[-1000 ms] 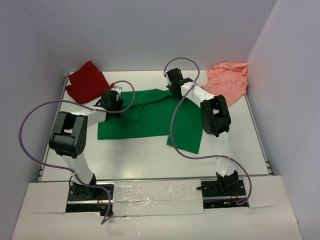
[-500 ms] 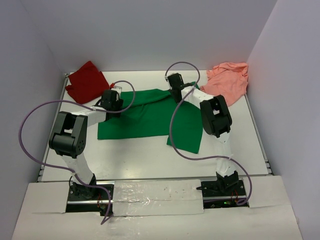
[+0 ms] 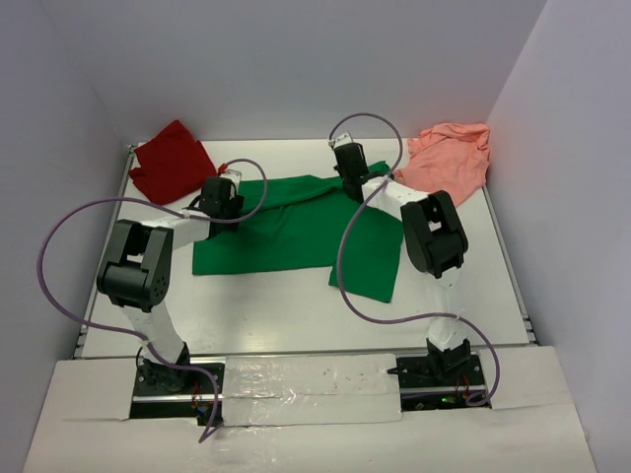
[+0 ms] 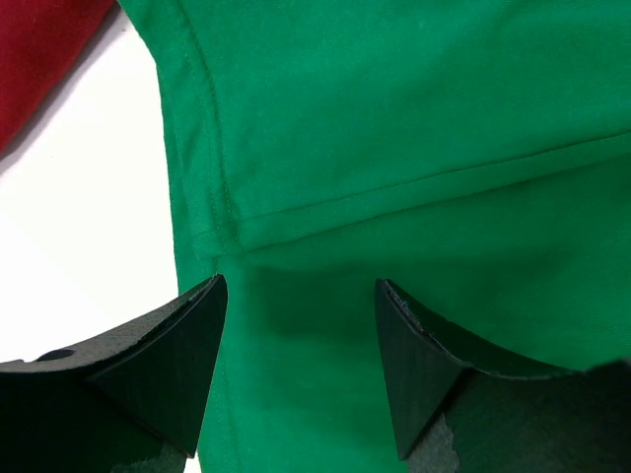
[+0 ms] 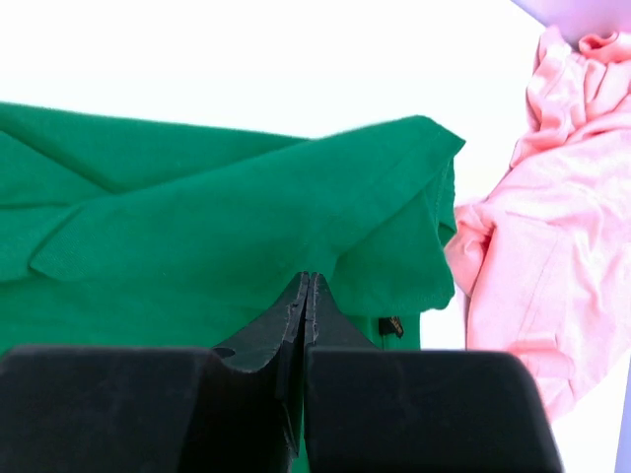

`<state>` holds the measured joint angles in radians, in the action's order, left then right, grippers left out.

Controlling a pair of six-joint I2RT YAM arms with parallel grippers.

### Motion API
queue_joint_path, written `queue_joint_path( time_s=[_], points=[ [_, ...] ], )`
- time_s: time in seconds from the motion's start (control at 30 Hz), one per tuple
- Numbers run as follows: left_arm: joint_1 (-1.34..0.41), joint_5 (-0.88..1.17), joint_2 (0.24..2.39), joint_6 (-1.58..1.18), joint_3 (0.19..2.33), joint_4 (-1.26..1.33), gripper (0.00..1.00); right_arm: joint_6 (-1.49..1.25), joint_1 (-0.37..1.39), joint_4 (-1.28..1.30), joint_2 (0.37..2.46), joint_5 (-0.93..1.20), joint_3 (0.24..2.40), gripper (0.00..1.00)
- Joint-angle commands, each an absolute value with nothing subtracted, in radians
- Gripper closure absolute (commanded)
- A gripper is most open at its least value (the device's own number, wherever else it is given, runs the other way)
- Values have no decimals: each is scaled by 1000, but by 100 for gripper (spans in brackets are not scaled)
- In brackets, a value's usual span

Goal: Fold and stack the t-shirts
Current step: Fold the flattened tshirt in 1/3 of the way

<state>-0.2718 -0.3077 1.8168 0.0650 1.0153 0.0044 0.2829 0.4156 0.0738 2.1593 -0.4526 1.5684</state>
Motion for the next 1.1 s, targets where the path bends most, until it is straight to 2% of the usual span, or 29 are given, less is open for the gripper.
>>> queue_joint_path(
  time_s=[0.0,0.27,0.3,0.33,0.4,0.43,0.47,0.63,0.73,0.87,1.07],
  points=[
    [-279,-298,1799,71,1026,43,30,276,425,6,2105,-472,1569,100],
    [-279,-298,1795,77,1017,45,30,258,422,95,2128,-465,1618,99],
    [-279,-299,1793,77,1016,46,30,258,423,101,2117,-462,1615,92],
    [-279,-299,1790,78,1014,48,30,259,423,121,2111,-447,1614,79],
    [-279,-301,1789,78,1012,51,30,247,423,141,2092,-433,1608,70],
    [-279,-304,1789,80,1012,51,30,239,423,181,2089,-404,1609,63],
    [-278,-304,1790,81,1012,52,30,209,423,198,2085,-391,1609,61],
    [-279,-314,1786,89,1008,60,30,100,390,281,2040,-253,1597,57],
    [-279,-313,1786,95,1002,63,30,-15,332,230,1964,-86,1525,54],
    [-279,-311,1775,95,997,64,30,-280,139,134,1852,247,1401,53],
    [-281,-305,1779,94,1000,66,30,-463,26,6,1810,386,1267,54]
  ],
)
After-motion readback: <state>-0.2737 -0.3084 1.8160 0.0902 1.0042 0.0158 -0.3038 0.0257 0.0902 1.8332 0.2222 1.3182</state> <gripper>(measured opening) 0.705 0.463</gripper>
